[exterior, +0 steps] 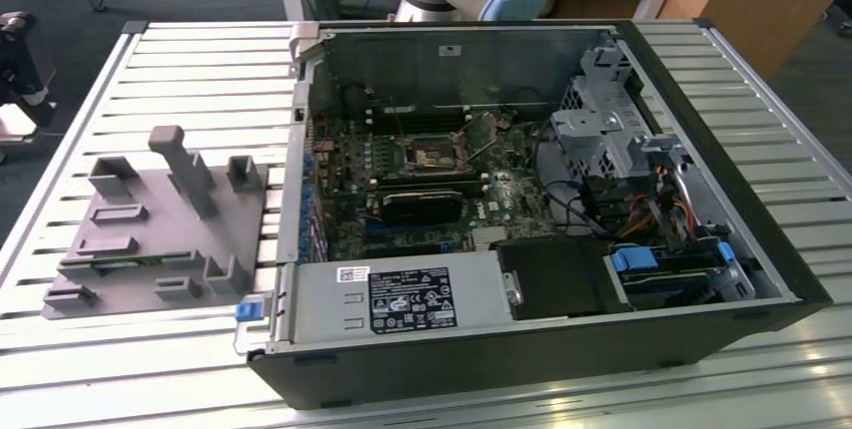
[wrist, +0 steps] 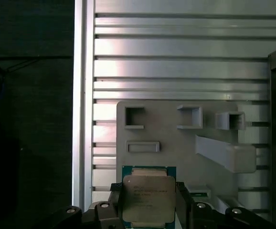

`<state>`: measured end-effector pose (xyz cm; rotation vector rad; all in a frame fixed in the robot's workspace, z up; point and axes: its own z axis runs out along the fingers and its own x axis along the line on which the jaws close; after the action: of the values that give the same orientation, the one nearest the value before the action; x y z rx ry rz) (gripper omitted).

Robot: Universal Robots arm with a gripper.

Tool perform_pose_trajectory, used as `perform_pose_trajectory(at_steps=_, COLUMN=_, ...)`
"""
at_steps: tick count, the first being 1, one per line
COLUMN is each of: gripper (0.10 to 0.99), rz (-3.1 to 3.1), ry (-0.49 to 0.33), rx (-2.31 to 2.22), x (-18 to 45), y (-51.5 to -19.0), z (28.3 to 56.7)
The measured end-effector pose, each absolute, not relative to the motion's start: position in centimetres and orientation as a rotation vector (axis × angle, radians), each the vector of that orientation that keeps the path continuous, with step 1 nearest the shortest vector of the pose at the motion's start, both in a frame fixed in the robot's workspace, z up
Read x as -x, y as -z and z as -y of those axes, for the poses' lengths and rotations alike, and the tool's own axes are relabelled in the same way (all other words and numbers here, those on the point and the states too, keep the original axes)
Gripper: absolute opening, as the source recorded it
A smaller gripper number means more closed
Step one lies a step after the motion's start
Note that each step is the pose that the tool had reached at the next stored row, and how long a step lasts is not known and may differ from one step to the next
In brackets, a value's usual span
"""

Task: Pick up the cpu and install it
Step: 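Pick up the cpu and move it towards the insertion slot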

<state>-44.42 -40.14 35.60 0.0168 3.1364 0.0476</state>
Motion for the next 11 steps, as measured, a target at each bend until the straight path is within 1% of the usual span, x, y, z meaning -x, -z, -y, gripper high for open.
perform_pose_trajectory(at_steps=11, gripper=0.533, rz=-3.137, ry=-0.041, rx=-0.017, x=44.4, y=-38.2, z=40.1)
